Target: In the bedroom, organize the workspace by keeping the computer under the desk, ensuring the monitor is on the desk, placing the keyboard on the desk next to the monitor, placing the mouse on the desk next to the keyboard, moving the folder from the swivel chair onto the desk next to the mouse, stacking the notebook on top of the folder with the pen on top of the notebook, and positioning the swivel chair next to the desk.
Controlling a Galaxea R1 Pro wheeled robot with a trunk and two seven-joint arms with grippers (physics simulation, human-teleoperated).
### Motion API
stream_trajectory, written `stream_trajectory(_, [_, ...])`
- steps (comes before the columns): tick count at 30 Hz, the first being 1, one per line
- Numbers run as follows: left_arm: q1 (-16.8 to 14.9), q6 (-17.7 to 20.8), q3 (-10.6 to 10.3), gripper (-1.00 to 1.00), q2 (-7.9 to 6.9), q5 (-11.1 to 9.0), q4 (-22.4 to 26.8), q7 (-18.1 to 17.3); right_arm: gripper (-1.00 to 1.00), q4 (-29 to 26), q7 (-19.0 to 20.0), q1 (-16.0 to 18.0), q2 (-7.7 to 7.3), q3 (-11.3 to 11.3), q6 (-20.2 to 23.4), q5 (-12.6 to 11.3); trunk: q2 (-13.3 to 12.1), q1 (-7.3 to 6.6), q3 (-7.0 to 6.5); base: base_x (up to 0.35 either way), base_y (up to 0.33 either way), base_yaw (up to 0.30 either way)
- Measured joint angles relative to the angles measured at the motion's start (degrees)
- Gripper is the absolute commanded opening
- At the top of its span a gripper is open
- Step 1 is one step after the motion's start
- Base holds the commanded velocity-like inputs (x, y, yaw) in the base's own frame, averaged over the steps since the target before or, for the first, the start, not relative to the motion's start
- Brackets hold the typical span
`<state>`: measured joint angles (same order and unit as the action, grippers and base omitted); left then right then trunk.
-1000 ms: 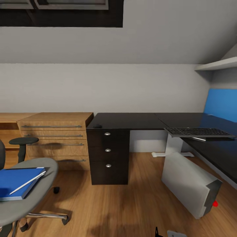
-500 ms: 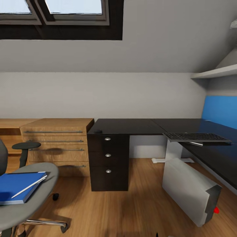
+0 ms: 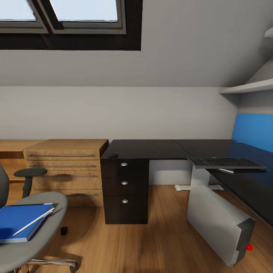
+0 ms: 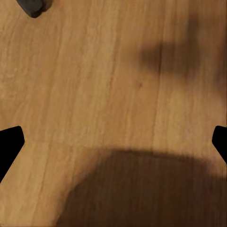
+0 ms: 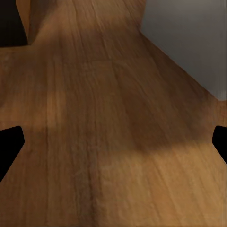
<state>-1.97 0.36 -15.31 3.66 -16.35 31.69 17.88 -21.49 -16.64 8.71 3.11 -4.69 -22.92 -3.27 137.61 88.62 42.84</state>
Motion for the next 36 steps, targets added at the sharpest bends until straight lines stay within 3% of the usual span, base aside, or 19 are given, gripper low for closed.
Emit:
stream_trajectory(4, [-0.1, -1.1, 0.1, 1.00, 0.00, 0.1, -0.1, 0.0, 1.00, 0.2, 4.5, 0.0, -0.01, 0.1, -0.2, -0.1, -1.6, -0.88, -0.72, 0.000, 0.000, 0.000])
stream_trajectory(26, [-0.1, -4.0, 0.1, 1.00, -0.01, 0.3, -1.0, 0.1, 1.00, 0.5, 4.9, 0.0, -0.06, 0.2, -0.6, -0.3, -10.4, -5.71, -4.67, 0.000, 0.000, 0.000])
stream_trajectory(31, [-0.1, -7.9, 0.1, 1.00, 0.01, 0.2, -1.0, 0.1, 1.00, 0.3, 4.8, 0.0, -0.08, 0.3, -3.1, -0.3, -12.4, -6.81, -5.56, 0.000, 0.000, 0.000])
stream_trajectory(32, [-0.1, -9.3, 0.2, 1.00, 0.00, 0.2, -0.9, 0.1, 1.00, 0.4, 4.8, 0.0, -0.03, 0.3, -5.6, -0.3, -12.4, -6.82, -5.57, 0.000, 0.000, 0.000])
stream_trajectory(36, [-0.1, -10.3, 0.2, 1.00, 0.02, 0.2, -0.3, 0.2, 1.00, 0.6, 4.7, 0.0, 0.00, 0.3, -7.4, -0.3, -12.4, -6.82, -5.57, 0.000, 0.000, 0.000])
